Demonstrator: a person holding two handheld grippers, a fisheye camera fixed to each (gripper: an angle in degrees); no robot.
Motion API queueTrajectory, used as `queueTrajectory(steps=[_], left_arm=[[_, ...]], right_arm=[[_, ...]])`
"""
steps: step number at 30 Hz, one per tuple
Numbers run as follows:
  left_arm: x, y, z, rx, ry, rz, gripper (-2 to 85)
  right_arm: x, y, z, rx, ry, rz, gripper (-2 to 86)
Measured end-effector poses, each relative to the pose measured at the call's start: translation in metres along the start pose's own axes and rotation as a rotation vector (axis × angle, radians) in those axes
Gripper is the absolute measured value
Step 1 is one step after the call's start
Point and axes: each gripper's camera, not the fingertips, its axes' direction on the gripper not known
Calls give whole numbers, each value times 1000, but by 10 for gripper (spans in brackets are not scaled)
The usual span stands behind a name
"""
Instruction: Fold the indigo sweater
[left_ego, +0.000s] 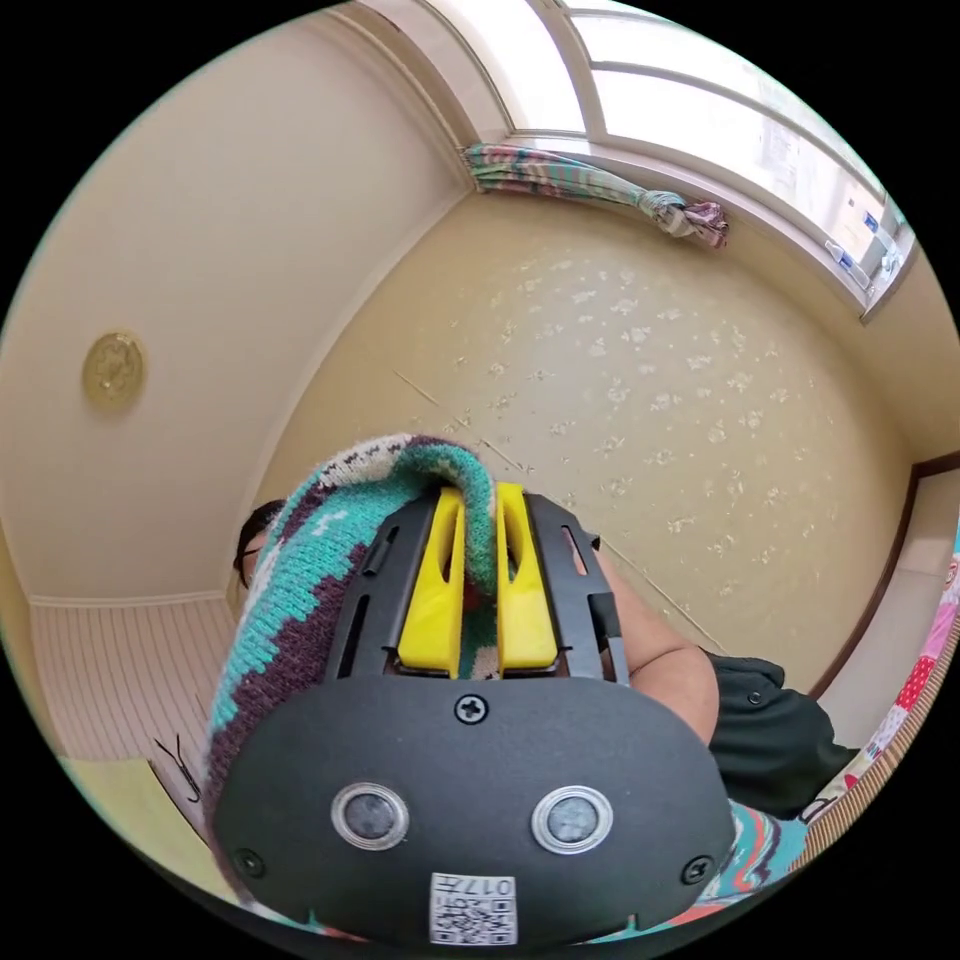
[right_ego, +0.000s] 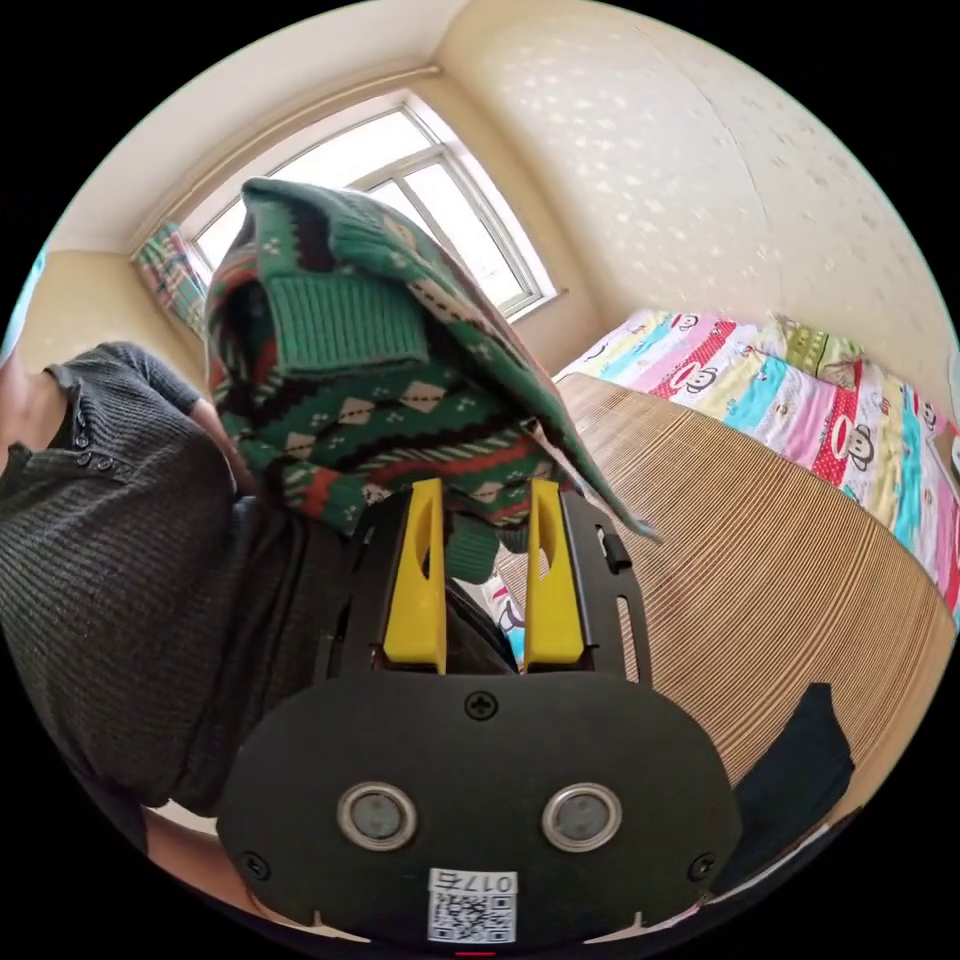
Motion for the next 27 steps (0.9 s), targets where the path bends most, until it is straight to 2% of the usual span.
queueTrajectory(steps=[3, 7, 9, 10, 14, 17, 19, 23, 25, 27], left_arm=[[4, 0, 20, 22, 23, -1, 54], [-1, 12, 40, 102, 87, -27, 55], [-4, 18, 44, 126, 79, -58, 55], [-5, 21, 45, 137, 55, -92, 55], [-2, 26, 45, 118, -36, -283, 52], [11, 28, 40, 34, -181, -512, 51], [34, 25, 39, -79, -374, -643, 51], [60, 13, 41, -250, -634, -813, 50], [69, 5, 42, -390, -852, -947, 49], [70, 1, 46, -505, -987, -1032, 47]], right_arm=[[-1, 3, 24, 28, 5, 18, 144], [-9, -12, 61, 56, 134, 15, 158], [-13, -27, 83, -27, 78, -25, 121], [-18, -33, 90, -68, 71, -72, 69], [-23, -36, 60, 71, 552, 129, 46], [-31, -28, 3, 277, 721, 238, 37], [-46, -20, -31, 411, 799, 277, 34], [-109, -7, -75, 646, 963, 246, 29], [-141, -6, -83, 715, 1048, 221, 28], [-172, -2, -90, 788, 1083, 165, 28]])
